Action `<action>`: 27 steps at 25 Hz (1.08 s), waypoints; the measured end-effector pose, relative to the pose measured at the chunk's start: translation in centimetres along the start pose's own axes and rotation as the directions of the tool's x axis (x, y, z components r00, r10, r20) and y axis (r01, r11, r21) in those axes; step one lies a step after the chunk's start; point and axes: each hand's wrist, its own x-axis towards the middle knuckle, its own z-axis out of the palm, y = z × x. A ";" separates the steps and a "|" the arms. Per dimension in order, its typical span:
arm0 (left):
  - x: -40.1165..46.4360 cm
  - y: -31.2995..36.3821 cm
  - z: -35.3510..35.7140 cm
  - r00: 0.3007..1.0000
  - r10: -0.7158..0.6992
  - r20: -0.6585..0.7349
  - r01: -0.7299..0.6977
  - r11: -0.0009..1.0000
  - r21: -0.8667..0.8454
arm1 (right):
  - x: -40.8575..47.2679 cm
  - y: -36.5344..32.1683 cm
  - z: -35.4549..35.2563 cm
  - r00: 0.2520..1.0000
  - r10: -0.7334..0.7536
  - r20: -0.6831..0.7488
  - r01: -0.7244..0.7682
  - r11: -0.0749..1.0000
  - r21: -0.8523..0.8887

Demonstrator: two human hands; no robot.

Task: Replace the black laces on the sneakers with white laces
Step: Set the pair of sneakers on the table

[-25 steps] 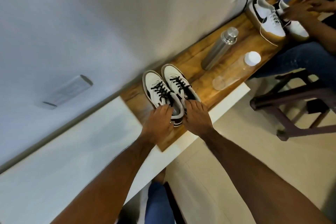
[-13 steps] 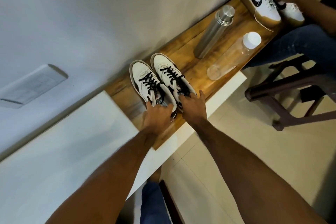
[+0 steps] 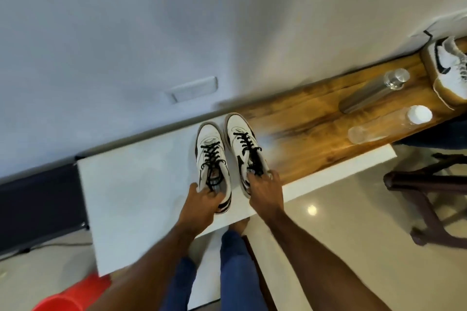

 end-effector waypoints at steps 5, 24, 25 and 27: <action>-8.1 -6.7 3.8 0.982 -0.185 0.043 0.183 0.982 0.047 | 0.2 -10.8 2.7 0.990 -0.139 0.037 0.137 0.990 0.039; -15.8 -14.3 15.5 0.953 -0.245 -0.178 0.256 0.966 0.044 | 0.8 -21.6 14.4 0.859 -0.424 -0.286 0.423 0.904 -0.070; -15.9 -14.1 15.7 0.947 -0.267 -0.179 0.279 0.959 0.043 | 0.6 -21.6 14.2 0.852 -0.432 -0.295 0.420 0.901 -0.107; -16.1 -13.7 15.9 0.919 -0.355 -0.175 0.361 0.933 0.006 | 0.6 -21.7 13.5 0.862 -0.457 -0.221 0.420 0.886 -0.196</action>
